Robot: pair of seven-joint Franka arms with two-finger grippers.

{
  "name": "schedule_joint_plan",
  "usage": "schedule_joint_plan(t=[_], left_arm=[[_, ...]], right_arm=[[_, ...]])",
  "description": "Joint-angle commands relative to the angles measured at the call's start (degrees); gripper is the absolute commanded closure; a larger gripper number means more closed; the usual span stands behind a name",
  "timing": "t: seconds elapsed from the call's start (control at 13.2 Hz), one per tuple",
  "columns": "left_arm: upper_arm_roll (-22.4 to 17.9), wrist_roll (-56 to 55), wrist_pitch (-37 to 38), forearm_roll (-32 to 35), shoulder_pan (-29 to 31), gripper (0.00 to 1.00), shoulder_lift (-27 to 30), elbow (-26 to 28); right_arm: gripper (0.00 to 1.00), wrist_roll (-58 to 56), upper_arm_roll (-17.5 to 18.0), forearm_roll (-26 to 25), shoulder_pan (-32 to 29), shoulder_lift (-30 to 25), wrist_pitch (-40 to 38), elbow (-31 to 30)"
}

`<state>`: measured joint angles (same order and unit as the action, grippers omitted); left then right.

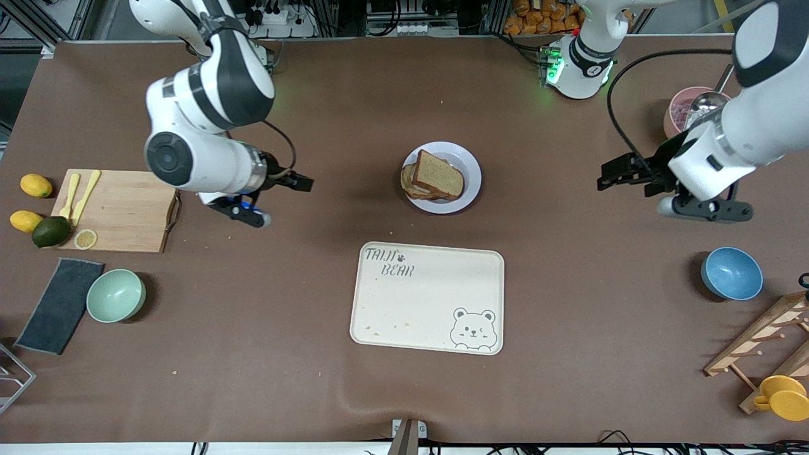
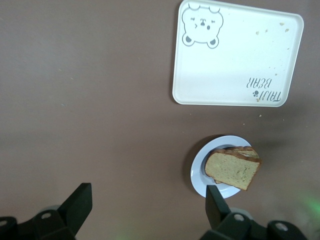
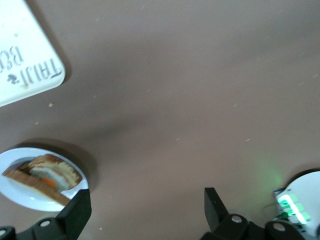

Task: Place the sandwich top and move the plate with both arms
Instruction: 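Reach the left gripper to the plate rim and grasp it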

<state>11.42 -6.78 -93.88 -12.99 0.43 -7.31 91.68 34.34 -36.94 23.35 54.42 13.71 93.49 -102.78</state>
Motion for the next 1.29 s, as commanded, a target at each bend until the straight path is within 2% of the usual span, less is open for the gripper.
schedule_joint_plan(t=[0.0,0.15,0.3,0.46,0.61,0.68,0.76,0.83,0.99,1.14,1.21], left_arm=[[0.3,0.3,-3.8,-3.5,0.7,0.00,1.1,5.9],[0.3,1.5,-6.0,-6.3,0.6,0.00,1.0,10.0],[0.3,2.9,-10.2,-8.4,0.2,0.00,0.9,13.9],[0.4,3.9,-13.6,-9.9,-0.3,0.00,0.2,17.6],[0.5,5.3,-14.7,-14.1,-1.0,0.00,-1.6,20.1],[0.6,6.2,-14.9,-16.9,-1.0,0.00,-2.9,20.6],[0.8,7.3,-15.0,-19.2,-1.1,0.00,-4.2,20.8],[0.9,9.6,-15.0,-21.5,-1.1,0.00,-5.0,21.2],[0.9,16.1,-15.5,-26.6,-1.1,0.00,-6.0,24.3],[1.2,23.4,-21.1,-30.5,-1.2,0.00,-5.9,30.5],[2.6,27.1,-24.6,-32.9,-1.4,0.00,-6.0,33.6]], right_arm=[[0.00,-4.6,-2.2,-1.7,-2.5,0.7,-1.8,1.7],[0.00,-9.5,-2.6,-2.1,-5.0,0.7,-3.3,1.7],[0.00,-18.1,-2.6,-3.7,-12.9,0.8,-3.2,2.1],[0.00,-29.1,-2.6,-4.0,-17.9,0.6,-3.6,4.8],[0.00,-33.9,-2.2,-3.8,-23.9,1.8,-3.1,8.1],[0.00,-39.9,1.9,-3.8,-30.0,2.5,-2.6,9.5],[0.00,-46.1,8.3,-4.2,-37.7,3.3,-1.9,12.1],[0.00,-49.0,13.2,-4.4,-44.7,3.9,-1.8,14.6],[0.00,-50.9,17.7,-4.2,-52.1,3.7,0.3,15.2],[0.00,-56.7,21.6,-4.2,-57.5,3.5,4.1,17.2],[0.00,-58.0,24.4,-4.1,-59.7,2.5,3.5,18.7]])
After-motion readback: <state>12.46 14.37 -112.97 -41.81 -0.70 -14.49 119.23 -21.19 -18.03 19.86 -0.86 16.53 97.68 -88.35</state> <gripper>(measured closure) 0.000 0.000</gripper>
